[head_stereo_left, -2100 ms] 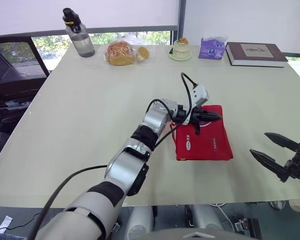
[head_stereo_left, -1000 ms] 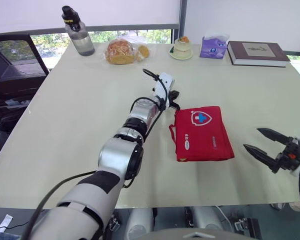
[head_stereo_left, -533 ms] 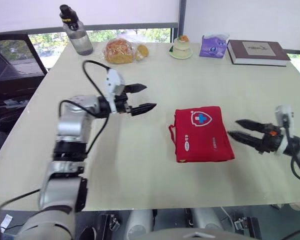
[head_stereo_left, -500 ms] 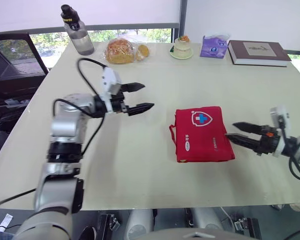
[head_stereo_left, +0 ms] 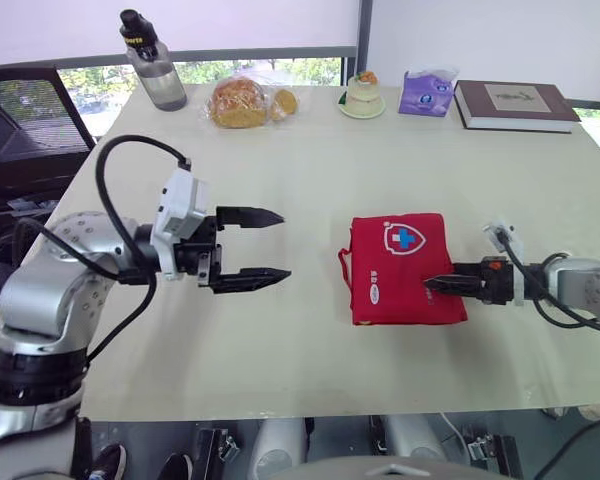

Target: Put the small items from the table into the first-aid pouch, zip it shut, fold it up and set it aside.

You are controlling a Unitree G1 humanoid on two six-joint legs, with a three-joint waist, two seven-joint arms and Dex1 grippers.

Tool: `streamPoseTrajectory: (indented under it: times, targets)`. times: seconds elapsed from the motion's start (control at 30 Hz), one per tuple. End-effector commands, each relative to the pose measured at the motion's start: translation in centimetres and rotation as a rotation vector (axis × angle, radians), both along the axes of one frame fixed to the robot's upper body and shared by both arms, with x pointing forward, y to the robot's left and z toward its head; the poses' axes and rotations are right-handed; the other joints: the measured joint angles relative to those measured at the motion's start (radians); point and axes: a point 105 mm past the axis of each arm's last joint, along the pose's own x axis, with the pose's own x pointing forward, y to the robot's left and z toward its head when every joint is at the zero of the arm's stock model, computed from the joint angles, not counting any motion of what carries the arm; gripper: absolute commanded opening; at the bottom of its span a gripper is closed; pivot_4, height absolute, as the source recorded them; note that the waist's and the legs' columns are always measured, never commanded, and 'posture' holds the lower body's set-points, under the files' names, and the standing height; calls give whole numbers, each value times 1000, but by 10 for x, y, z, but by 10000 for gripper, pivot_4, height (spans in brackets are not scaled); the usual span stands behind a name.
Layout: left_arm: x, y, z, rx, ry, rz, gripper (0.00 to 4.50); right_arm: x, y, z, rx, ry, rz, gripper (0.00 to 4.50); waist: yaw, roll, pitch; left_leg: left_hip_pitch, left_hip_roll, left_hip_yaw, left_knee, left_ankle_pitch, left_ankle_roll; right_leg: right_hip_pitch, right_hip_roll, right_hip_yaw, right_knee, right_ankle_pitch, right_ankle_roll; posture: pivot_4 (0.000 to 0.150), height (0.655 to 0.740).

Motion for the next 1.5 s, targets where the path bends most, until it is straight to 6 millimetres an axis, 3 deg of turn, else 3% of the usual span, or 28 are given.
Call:
streamPoseTrajectory:
  times: [0.03,0.17,0.3,0.5,0.73,1.03,1.13,1.2,1.23,1.33,1.37,1.5]
  targets:
    - [-19,-8,13,-15,0,-66,45000,-2,4,4,10,2,17,36789,1,0,0,0,0,0,0,0,0,0,0,0,0,0,0,1500,7400]
    - [-23,-13,19,7,14,-100,45000,3,4,9,66,-10,-38,18534,-1,0,0,1,0,0,0,0,0,0,0,0,0,0,0,1500,7400]
    - [-15,-17,30,4,-3,-106,45000,34,-7,26,151,-131,-255,926,-3,-1,0,1,0,0,1,0,0,0,3,0,1,0,0,1500,7400]
    - [1,-34,52,-44,-68,-100,45000,79,-38,58,299,-280,-669,408,0,0,1,0,-1,1,1,0,0,-1,3,2,2,0,0,1500,7400]
    - [27,-43,65,-95,-171,-18,45000,115,-101,66,460,-299,-1226,408,-2,1,1,-2,-1,2,-2,0,-1,-4,3,2,2,0,0,1500,7400]
    - [51,-40,56,-146,-203,119,45000,138,-110,41,593,-174,-1580,408,-33,2,2,0,-1,2,-3,0,-1,-6,2,7,5,0,0,1500,7400]
    - [52,-39,56,-158,-205,132,45000,139,-101,36,570,-174,-1548,12200,-30,3,2,0,-1,3,-3,0,-1,-7,2,7,7,0,0,1500,7400]
    - [51,-38,53,-151,-201,135,45000,137,-90,35,537,-192,-1462,23502,-28,2,2,0,-1,3,-2,0,-1,-7,2,7,8,0,0,1500,7400]
    - [50,-36,50,-143,-197,144,45000,133,-87,34,501,-212,-1417,26447,-27,3,2,0,-1,2,-2,0,-1,-7,2,7,8,0,0,1500,7400]
    - [53,-25,37,-127,-159,204,45000,117,-88,31,415,-270,-1320,41426,-28,3,2,-1,-1,2,-2,0,-1,-7,1,8,9,0,0,1500,7400]
    - [54,-20,31,-130,-138,235,45000,109,-90,31,390,-293,-1299,43511,-28,3,2,0,-1,2,-2,0,-1,-7,1,8,9,0,0,1500,7400]
    - [52,5,-6,-122,-66,391,45000,71,-84,33,191,-472,-1059,43511,-28,4,2,0,-1,2,-2,0,-1,-7,1,8,9,0,0,1500,7400]
